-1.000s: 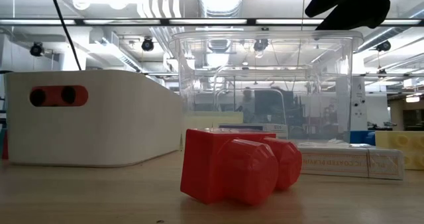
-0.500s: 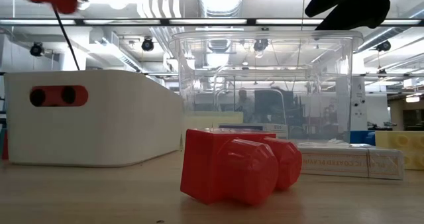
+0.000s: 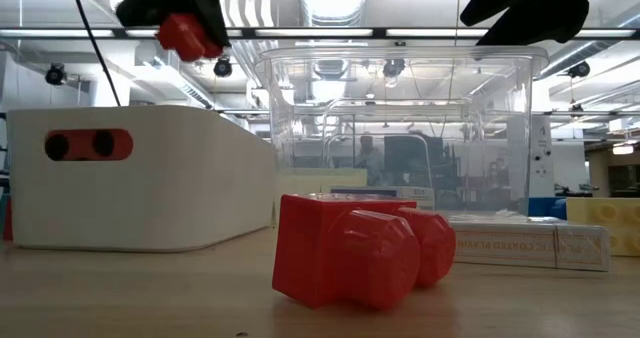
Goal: Pick & Place Toys
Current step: Put the orange game piece into the yellow bin
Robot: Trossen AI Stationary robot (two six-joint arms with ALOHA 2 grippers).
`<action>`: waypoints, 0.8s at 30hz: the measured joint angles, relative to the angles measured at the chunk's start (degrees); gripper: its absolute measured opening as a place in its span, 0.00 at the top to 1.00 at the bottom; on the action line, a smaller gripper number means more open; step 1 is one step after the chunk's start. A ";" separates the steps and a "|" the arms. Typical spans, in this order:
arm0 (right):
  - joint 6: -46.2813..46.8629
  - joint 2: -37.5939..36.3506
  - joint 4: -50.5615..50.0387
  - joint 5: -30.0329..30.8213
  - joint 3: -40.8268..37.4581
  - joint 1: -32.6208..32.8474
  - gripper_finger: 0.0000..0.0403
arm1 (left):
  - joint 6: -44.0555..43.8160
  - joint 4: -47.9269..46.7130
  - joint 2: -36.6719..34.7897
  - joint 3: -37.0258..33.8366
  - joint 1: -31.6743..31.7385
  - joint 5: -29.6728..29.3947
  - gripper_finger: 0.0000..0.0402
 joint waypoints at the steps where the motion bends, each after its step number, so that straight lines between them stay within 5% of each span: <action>1: 0.00 0.00 0.03 0.00 0.00 0.00 0.19 | 1.36 -0.10 0.00 -0.11 2.16 1.51 1.00; 13: 0.00 0.00 0.04 0.00 0.00 0.01 0.19 | 20.12 6.03 1.09 -2.57 31.74 22.74 1.00; 24: 0.00 0.00 0.03 0.00 0.00 0.00 0.19 | 20.36 20.51 1.11 -14.01 40.12 28.18 1.00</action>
